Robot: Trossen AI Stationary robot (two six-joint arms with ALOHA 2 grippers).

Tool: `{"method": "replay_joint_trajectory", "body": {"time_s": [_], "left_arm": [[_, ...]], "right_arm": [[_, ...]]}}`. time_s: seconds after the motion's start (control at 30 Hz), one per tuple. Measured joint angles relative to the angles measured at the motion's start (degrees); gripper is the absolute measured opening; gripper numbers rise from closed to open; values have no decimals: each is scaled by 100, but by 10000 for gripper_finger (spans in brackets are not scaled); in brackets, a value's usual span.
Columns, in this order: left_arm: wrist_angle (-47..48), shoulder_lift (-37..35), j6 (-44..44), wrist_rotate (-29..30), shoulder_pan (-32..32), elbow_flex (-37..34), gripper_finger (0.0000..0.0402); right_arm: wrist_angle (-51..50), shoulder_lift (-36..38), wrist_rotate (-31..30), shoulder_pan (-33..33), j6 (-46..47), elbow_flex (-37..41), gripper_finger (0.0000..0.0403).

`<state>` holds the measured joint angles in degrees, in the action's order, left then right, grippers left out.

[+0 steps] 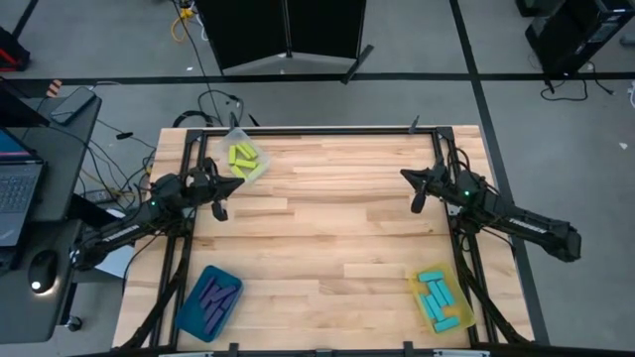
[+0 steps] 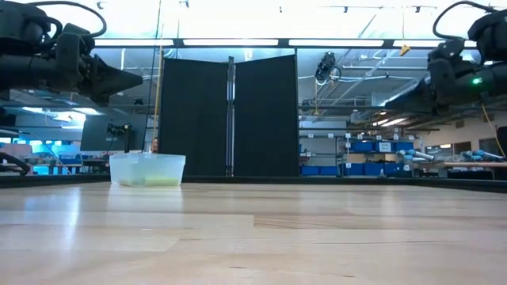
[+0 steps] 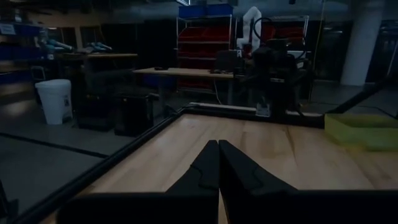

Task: Sort blocks
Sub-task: Return to Home Position

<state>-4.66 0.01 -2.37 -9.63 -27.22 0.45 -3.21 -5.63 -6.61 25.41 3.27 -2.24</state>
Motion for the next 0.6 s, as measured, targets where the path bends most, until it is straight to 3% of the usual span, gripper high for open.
{"method": "replay_joint_trajectory", "body": {"time_s": [0.13, 0.33, 0.5, 0.6], "left_arm": [[1, 0, -2, 0, 0, -2, 8], [-68, 0, 46, 0, 0, -2, 5], [214, 0, 48, -4, 0, -2, 6], [234, 0, 66, 119, -5, -2, 6]], "right_arm": [[52, -48, 52, 19, 243, 2, 16], [642, 300, 953, -58, -345, 7, 7], [532, 530, 873, -64, -513, -9, 5], [515, 544, 316, -60, -509, 100, 4]]}}
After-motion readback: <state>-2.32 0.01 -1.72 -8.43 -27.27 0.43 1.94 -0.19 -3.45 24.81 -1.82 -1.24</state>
